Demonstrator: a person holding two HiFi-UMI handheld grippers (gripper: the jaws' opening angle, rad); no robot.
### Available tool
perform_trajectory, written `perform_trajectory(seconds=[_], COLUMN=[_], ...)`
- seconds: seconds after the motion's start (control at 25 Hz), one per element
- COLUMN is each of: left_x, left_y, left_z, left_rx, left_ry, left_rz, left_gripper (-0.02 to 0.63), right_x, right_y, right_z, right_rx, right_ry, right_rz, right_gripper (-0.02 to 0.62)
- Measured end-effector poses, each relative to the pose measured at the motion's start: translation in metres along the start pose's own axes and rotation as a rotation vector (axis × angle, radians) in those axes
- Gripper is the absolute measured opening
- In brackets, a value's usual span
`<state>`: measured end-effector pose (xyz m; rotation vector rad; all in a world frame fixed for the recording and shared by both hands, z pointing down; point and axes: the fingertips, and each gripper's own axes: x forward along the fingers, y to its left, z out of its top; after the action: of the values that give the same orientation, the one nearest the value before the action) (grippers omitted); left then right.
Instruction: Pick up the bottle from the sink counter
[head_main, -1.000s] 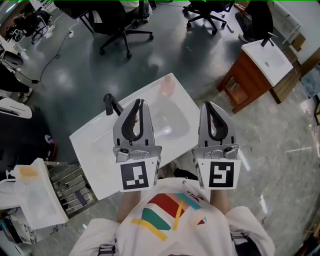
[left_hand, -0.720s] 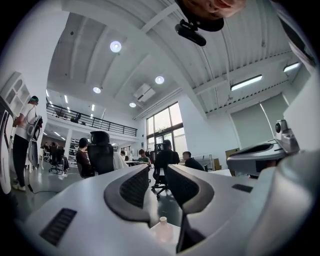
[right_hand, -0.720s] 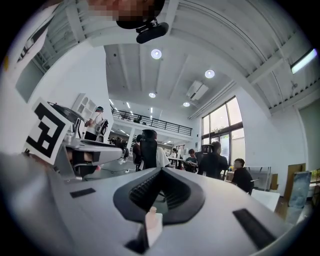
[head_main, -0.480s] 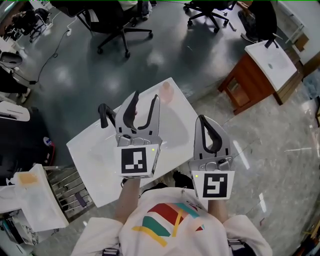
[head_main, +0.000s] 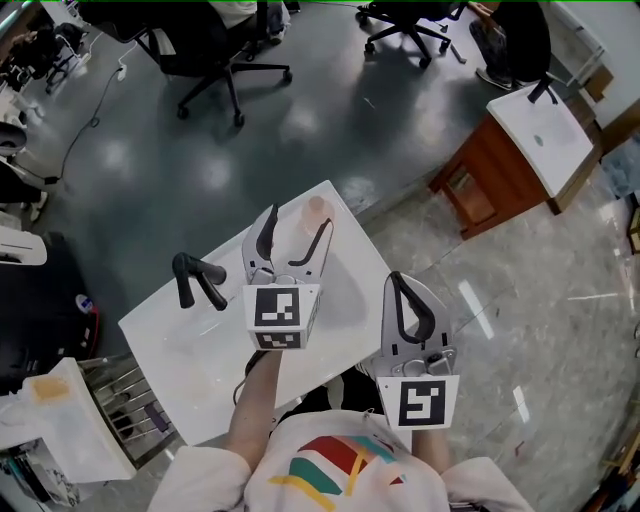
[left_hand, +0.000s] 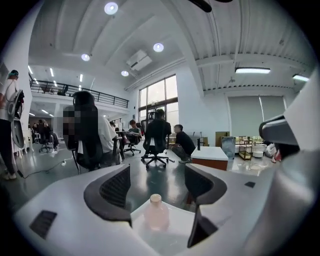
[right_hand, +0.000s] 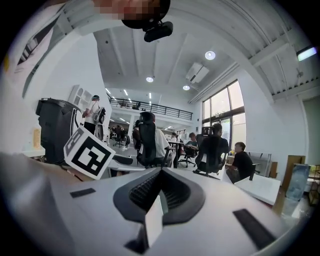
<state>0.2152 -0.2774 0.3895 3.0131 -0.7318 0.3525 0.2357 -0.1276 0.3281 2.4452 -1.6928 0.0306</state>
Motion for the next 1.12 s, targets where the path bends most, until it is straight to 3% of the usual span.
perform_trajectory(seconds=[0.24, 0.48, 0.84, 1.12], left_x=[0.050, 0.089, 0.118, 0.124], left_y=[0.004, 0.009, 0.000, 0.005], left_z=[-0.058, -0.108, -0.151, -0.166], left_rx=[-0.069, -0.090, -0.089, -0.115], left_ry=[0.118, 0.214, 0.331, 0.374], left_rz=[-0.023, -0.031, -0.068, -0.042], left_gripper=[0.376, 0.388, 0.400, 0.400], right_x=[0.014, 0.024, 0.033, 0.036], right_y=[-0.005, -0.005, -0.017, -0.019], right_z=[-0.026, -0.050, -0.064, -0.069], right_rx=[0.000, -0.005, -0.001, 0.001], right_ry=[0.068, 0.127, 0.171, 0.186], right_rz=[0.017, 0.036, 0.037, 0.044], right_gripper=[0.012, 0.012, 0.012, 0.012])
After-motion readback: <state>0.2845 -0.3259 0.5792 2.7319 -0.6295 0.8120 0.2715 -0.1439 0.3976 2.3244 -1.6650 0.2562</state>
